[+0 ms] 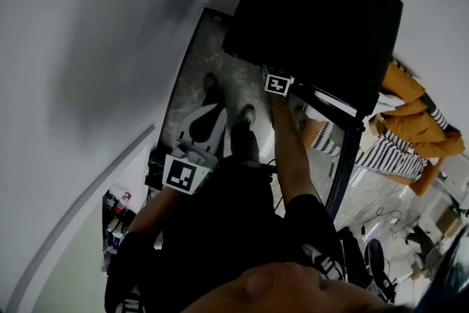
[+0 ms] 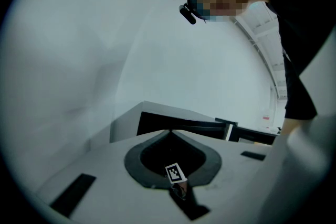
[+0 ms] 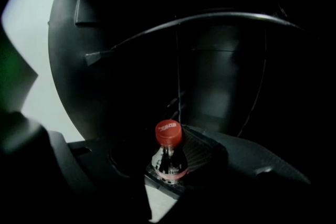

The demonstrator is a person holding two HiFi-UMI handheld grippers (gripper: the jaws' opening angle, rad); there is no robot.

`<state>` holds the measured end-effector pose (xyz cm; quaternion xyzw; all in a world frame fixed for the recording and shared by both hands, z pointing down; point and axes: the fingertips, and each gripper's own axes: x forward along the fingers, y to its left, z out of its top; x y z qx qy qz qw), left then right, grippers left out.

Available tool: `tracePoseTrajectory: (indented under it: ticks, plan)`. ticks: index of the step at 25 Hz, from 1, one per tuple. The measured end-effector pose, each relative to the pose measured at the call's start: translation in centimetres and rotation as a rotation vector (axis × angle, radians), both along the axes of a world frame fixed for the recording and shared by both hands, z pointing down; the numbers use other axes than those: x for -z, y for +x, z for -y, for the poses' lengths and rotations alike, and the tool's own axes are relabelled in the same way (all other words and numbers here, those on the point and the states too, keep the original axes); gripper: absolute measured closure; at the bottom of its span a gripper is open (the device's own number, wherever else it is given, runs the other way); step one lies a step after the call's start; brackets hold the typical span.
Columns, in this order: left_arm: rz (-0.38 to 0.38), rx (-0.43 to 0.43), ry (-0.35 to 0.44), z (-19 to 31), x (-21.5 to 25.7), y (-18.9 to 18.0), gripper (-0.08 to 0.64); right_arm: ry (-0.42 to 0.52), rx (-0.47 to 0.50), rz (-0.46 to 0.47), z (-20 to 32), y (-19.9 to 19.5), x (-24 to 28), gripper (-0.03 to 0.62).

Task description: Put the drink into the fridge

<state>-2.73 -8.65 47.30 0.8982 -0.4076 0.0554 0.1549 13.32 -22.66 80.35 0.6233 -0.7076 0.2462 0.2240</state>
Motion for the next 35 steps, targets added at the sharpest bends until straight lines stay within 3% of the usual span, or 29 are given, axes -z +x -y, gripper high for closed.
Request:
tracePoseTrajectory:
  ticks: [12, 18, 35]
  plan:
    - [-0.001, -0.007, -0.009, -0.1, -0.4, -0.2, 0.554, -0.029, -0.009, 0.002, -0.4, -0.5, -1.5, 0.449]
    - [0.002, -0.003, -0.016, 0.0, -0.9, -0.5, 0.554, 0.04, 0.007, 0.008, 1.2, -1.2, 0.4, 0.451]
    - [-0.01, 0.001, -0.025, -0.2, -1.1, -0.2, 0.554, 0.064, 0.003, -0.016, 0.3, -1.0, 0.4, 0.449]
